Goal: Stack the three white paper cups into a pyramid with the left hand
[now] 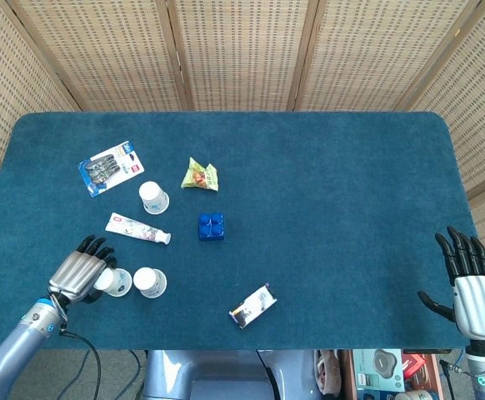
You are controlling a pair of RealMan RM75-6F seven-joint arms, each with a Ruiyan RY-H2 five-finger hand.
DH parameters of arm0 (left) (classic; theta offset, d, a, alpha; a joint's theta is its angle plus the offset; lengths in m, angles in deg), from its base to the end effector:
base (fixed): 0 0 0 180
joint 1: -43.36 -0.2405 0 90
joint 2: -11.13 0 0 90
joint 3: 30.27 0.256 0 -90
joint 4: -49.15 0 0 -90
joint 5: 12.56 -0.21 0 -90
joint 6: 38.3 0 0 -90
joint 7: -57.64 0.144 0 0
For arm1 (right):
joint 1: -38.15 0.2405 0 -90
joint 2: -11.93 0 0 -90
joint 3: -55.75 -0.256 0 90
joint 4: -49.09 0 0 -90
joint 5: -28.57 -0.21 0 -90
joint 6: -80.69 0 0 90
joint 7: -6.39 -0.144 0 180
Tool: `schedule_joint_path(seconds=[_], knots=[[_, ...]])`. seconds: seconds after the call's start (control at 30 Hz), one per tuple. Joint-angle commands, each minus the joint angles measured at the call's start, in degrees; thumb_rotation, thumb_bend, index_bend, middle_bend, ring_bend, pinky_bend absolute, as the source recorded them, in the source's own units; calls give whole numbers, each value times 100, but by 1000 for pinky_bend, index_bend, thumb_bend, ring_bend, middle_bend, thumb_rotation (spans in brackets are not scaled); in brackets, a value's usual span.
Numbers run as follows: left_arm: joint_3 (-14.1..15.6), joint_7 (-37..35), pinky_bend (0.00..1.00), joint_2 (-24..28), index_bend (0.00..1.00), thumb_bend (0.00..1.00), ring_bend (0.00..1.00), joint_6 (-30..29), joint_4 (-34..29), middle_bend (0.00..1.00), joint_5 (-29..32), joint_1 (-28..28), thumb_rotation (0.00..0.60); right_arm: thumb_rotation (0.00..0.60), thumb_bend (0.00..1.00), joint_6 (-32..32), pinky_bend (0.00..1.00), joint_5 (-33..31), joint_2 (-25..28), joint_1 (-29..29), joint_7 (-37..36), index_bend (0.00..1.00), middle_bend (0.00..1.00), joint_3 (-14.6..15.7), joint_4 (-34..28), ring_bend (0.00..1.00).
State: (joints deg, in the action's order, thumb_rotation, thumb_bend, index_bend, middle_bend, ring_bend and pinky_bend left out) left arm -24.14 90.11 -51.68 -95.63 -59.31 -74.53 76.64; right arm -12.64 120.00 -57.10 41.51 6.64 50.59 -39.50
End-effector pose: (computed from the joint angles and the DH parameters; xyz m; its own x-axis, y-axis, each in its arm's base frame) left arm -0.2363 0.2452 0.0730 0.6778 0.4298 0.5965 0.7331 -0.3330 -0.5930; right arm -0.2976 -0.1790 0.1571 0.3702 0.1697 0.9133 -0.9191 -0.0760 0.3866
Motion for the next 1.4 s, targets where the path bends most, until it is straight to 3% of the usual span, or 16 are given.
schedule_joint_path(seconds=[0.03, 0.17, 0.33, 0.5, 0.7, 1.07, 1.4], knots=[[-9, -11, 0, -80, 355, 308, 0, 18, 56, 193, 6, -11, 600, 600, 103, 5, 0, 2, -3, 2, -3, 0, 0, 2, 2, 0], [-41, -37, 0, -195, 340, 308, 0, 13, 121, 178, 1, -22, 600, 600, 102, 9, 0, 12, -7, 5, 5, 0, 0, 7, 2, 0], [-69, -47, 0, -304, 188, 308, 0, -29, 196, 128, -30, -50, 600, 600, 102, 3, 0, 10, -11, 4, -5, 0, 0, 3, 5, 0], [-97, -82, 0, -336, 101, 308, 0, -92, 215, 115, -66, -93, 600, 600, 103, 5, 0, 17, -20, 9, -3, 0, 0, 3, 10, 0], [-144, -211, 0, -237, 60, 292, 0, -128, 157, 107, -123, -121, 600, 600, 103, -15, 0, 10, -26, 0, -15, 0, 0, -4, 10, 0], [-696, -951, 0, 634, 21, 290, 0, -231, -283, 33, -146, -28, 600, 600, 103, 13, 0, 18, -42, 14, -2, 0, 0, 6, 9, 0], [-1244, -537, 0, 577, 21, 291, 0, 90, 7, 33, 959, 585, 600, 600, 103, 115, 0, 8, -68, 53, -13, 0, 0, 29, 39, 0]])
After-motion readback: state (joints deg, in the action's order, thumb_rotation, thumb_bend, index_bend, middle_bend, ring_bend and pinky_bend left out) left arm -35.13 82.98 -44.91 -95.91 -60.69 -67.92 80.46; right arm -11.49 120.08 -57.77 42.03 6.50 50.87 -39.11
